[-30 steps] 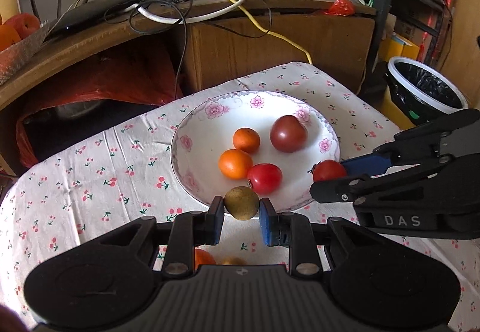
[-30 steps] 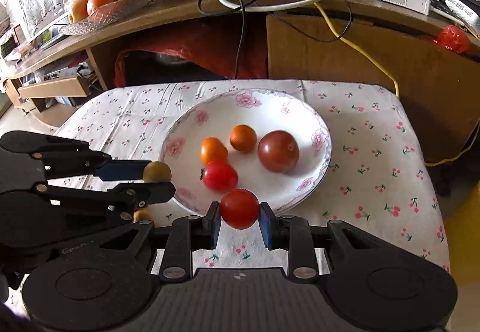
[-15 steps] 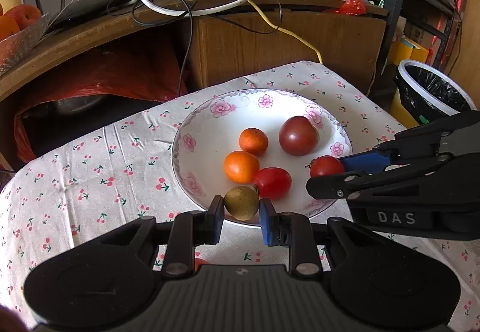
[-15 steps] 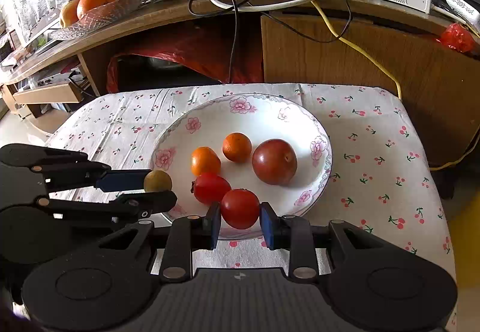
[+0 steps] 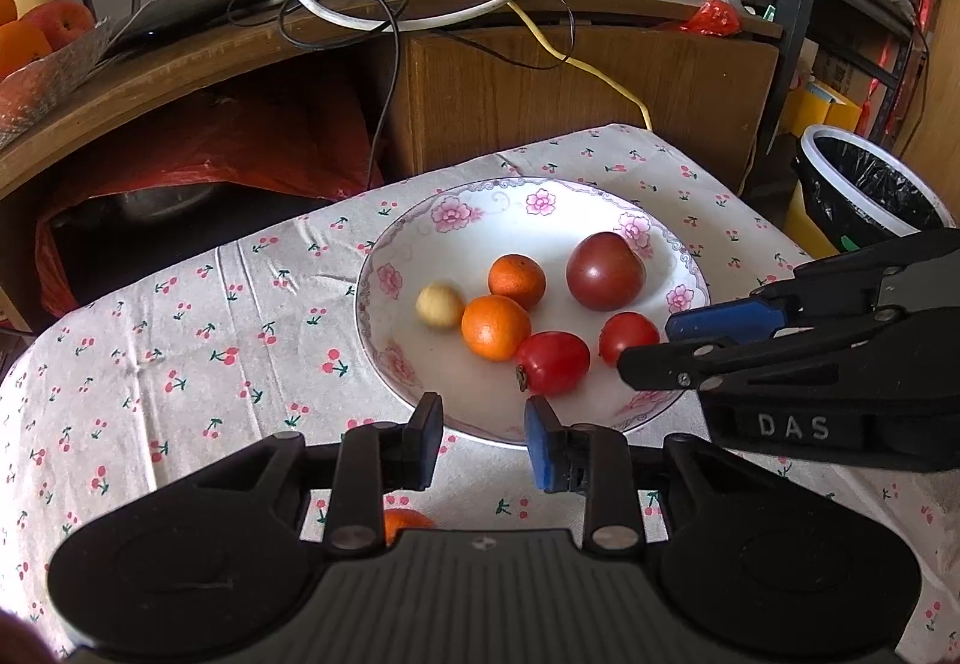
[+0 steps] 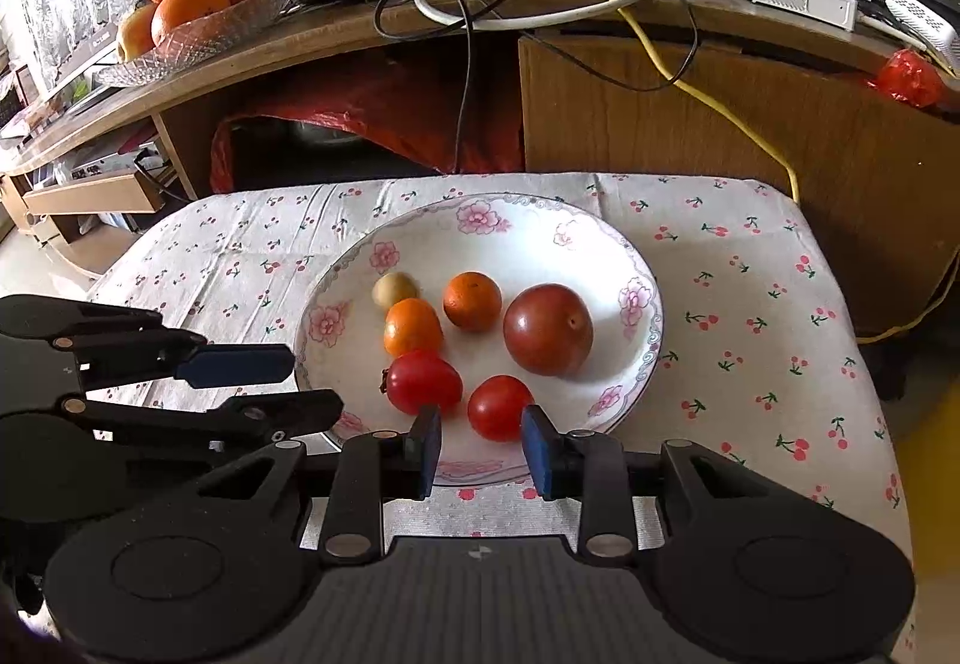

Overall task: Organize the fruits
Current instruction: 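Withdraw both open grippers from the bowl toward the tangerine and brown fruit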

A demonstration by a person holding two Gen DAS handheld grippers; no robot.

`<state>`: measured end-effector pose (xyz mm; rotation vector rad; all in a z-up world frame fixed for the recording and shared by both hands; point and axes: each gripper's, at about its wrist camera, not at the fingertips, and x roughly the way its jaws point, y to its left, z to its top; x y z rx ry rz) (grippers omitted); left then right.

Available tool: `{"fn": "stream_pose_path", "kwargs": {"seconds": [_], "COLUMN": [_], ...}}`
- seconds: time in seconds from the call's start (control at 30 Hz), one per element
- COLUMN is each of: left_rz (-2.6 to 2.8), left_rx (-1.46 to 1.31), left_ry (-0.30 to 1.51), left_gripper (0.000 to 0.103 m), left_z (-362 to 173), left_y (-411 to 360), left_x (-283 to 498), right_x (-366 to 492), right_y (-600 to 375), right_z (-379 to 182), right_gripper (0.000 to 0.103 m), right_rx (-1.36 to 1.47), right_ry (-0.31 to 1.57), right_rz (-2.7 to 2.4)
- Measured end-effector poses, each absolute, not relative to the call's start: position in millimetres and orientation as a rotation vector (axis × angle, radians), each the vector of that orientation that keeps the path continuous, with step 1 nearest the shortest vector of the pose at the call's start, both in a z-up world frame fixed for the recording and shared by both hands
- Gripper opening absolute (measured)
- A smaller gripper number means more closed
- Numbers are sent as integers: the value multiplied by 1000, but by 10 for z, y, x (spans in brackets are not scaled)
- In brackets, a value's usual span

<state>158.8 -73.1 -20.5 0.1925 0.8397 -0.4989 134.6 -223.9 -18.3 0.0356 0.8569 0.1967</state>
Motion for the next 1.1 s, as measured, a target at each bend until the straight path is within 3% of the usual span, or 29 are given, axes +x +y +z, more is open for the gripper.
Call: {"fn": "stream_pose_path", "kwargs": {"seconds": [0.47,1.1], "left_rz": [-498,-497], "left_rx": [198,229], "left_ry": [821,867], "left_gripper": [39,40], "left_z": [-77,-130], "left_y": [-542,-49], "left_x": [1472,1239], "right_x": [1277,1117], "right_y": [-2199,-1563], "right_z": [-81,-255], "right_gripper": [27,28], "right_rx": [31,-38], "right_ry": [830,938], "right_rz": [208,446]}}
